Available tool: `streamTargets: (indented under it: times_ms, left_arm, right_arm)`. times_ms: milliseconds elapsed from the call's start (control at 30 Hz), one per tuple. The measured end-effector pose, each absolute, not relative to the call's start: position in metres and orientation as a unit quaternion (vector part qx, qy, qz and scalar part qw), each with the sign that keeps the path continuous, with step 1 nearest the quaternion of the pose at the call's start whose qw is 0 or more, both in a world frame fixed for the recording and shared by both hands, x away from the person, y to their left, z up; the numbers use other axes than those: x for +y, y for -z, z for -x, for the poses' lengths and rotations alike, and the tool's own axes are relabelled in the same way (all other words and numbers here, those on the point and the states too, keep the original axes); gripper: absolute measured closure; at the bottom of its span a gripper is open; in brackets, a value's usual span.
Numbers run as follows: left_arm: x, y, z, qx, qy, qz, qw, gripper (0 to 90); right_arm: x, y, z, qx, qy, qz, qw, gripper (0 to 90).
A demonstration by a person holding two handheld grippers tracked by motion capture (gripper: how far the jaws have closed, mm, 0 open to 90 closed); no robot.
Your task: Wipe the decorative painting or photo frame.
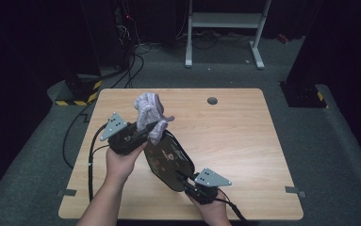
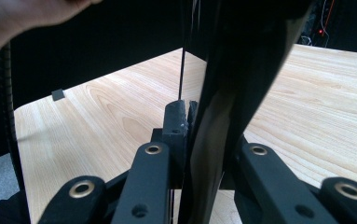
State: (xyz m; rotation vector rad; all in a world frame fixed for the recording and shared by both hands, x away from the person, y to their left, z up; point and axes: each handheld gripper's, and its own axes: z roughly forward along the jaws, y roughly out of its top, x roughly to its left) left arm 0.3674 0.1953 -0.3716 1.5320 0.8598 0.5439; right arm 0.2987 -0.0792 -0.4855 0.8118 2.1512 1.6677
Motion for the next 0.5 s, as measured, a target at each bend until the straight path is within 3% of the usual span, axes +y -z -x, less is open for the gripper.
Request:
streamTargets:
  times_ms: [233,500]
  left_arm:
    - [0.21,0.41,-0.379,0.407,-0.211,-0.672,0.582,69.1]
    - [0.219,0.415,-0.379,0.418,-0.211,-0.676,0.568,69.0]
  right_arm:
    - [-0.08,0.486,-0.298,0.748,-0.58,-0.284,0.151,79.0]
    - [-0.079,0.486,-0.298,0.749,-0.58,-0.282,0.151,79.4]
